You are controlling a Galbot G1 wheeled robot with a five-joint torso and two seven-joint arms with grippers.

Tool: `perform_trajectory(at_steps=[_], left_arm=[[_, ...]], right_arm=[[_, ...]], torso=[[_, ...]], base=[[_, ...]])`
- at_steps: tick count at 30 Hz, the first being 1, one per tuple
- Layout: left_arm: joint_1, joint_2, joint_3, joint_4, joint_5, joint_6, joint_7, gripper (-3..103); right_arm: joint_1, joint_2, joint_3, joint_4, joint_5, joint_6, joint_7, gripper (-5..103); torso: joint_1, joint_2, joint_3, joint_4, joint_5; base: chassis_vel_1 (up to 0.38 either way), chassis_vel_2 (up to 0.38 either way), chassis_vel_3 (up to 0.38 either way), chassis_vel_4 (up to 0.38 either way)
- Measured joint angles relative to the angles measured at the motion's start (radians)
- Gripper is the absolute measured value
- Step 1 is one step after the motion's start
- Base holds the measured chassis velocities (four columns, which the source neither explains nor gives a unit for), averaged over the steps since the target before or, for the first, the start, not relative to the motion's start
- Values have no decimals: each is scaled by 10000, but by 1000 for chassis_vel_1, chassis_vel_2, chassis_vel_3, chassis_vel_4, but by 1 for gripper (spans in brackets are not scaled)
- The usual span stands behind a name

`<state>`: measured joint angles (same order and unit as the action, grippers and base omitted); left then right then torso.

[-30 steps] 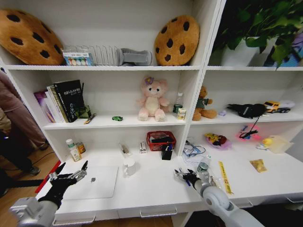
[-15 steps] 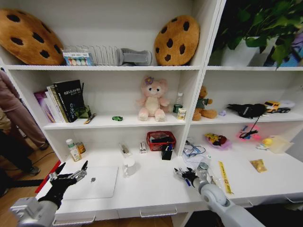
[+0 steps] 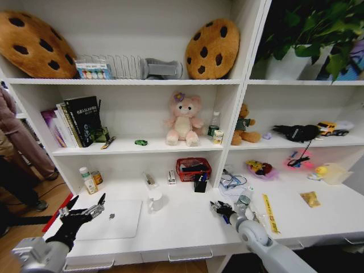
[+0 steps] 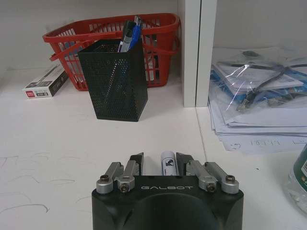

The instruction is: Organize the objects on the table.

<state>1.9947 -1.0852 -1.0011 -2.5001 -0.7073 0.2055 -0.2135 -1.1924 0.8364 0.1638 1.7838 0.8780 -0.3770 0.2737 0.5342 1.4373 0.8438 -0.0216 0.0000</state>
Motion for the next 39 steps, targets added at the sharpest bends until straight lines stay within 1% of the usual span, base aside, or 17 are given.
perform_trajectory(at_steps=[3,5,7,9,12,15,18,19,20,22,23,25,26,29,34,36,39], left_arm=[[0,0,0,0,0,0,0,100],[0,0,0,0,0,0,0,100],[0,0,0,0,0,0,0,100],[0,0,0,0,0,0,0,100],[0,0,0,0,0,0,0,100],[0,0,0,0,0,0,0,100],[0,0,0,0,0,0,0,100],[0,0,0,0,0,0,0,100],[0,0,0,0,-1,0,0,100],[0,0,0,0,0,0,1,100],[0,0,0,0,0,0,1,100],[0,0,0,0,-1,0,1,100],[0,0,0,0,-1,0,1,100],[0,0,0,0,0,0,1,100],[0,0,0,0,-1,0,1,100],[1,0,0,0,0,0,1,100],[0,0,0,0,0,0,1,100]], right_arm=[[-128,-72,81,81,85,-13,-2,25],[-186,-87,130,100,95,-14,-3,25],[-300,-118,240,143,112,-13,-36,14],[-357,-137,305,166,124,-12,-59,13],[-403,-152,393,198,129,-3,-114,13],[-411,-171,518,248,-108,245,-353,13],[-230,-246,696,398,-951,1430,-1431,13],[-230,-246,696,398,-951,1430,-1431,13],[64,-258,700,492,-1091,1912,-1884,13],[882,-190,446,481,-1113,2539,-2323,13],[882,-190,446,481,-1113,2539,-2323,13],[1947,4,-169,9,-1205,3055,-2591,13],[1947,4,-169,9,-1205,3055,-2591,13],[3311,457,-1076,-1186,-1514,3620,-2801,13],[4064,826,-1525,-2093,-1817,3991,-2843,13],[4612,1176,-1848,-2803,-2086,4305,-2891,13],[4786,1295,-1960,-3013,-2167,4374,-2891,13]], torso=[[0,0,0,1,0],[0,0,0,1,1],[0,0,0,0,1],[0,0,1,1,1],[0,0,1,-1,2],[0,-1,2,-2,4],[0,-1,2,-3,2],[0,-1,2,-3,2],[-1,0,2,-3,1],[0,0,1,1,-5],[0,0,1,1,-5],[0,-1,2,4,-2],[0,-1,2,4,-2],[1,-1,3,2,1],[1,-1,2,1,-3],[1,-1,2,0,-1],[1,-1,2,0,-2]], base=[[0,0,0,0],[0,0,0,0],[0,0,0,0],[0,0,0,0],[0,0,0,0],[0,0,0,0],[0,0,0,0],[0,0,0,0],[0,0,0,0],[0,0,0,0],[0,0,0,0],[0,0,0,0],[0,0,0,0],[0,0,0,0],[0,0,0,0],[0,0,0,0],[0,0,0,0]])
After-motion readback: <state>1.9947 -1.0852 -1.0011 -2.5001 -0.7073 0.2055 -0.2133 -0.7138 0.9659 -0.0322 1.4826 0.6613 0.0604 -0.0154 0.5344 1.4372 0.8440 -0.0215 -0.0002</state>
